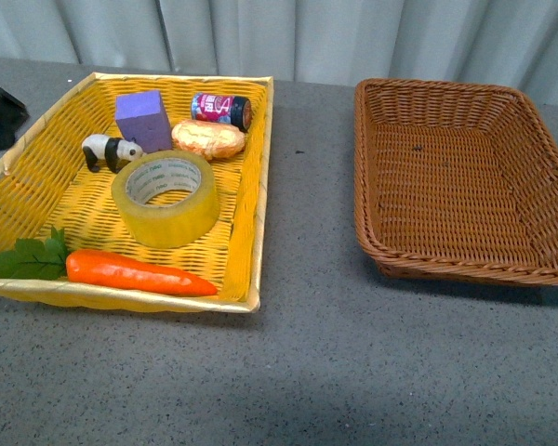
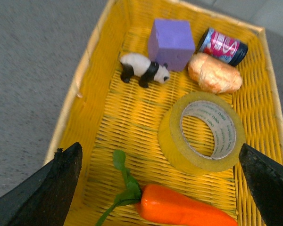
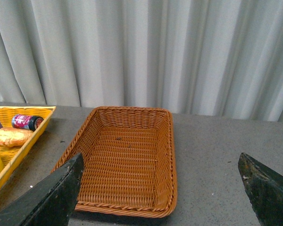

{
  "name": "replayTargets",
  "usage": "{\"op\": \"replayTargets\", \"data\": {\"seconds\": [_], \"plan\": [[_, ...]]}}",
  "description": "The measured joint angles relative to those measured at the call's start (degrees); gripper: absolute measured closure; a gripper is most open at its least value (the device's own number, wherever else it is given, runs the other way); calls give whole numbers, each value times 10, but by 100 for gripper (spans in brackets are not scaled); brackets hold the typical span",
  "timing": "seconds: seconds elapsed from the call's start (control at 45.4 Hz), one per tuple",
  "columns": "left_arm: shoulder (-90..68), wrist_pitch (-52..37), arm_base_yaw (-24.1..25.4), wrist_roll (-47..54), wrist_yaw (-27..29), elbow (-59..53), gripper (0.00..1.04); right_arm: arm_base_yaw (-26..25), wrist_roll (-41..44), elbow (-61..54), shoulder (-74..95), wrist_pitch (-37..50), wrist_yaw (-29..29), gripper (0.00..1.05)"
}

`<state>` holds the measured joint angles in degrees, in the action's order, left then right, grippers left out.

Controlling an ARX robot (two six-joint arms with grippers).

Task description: Move tape to another basket

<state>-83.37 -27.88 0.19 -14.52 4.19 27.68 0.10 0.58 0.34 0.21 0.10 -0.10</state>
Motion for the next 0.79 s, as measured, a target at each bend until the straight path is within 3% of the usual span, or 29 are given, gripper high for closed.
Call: {"op": "replayTargets", "data": {"seconds": [0.176,0.793], "plan": [[-155,35,3,-10,-30,95,7,0,0,0,0,0,0,9],[-324,122,0,10,-49,258,7,0,0,0,0,0,0,9]]}}
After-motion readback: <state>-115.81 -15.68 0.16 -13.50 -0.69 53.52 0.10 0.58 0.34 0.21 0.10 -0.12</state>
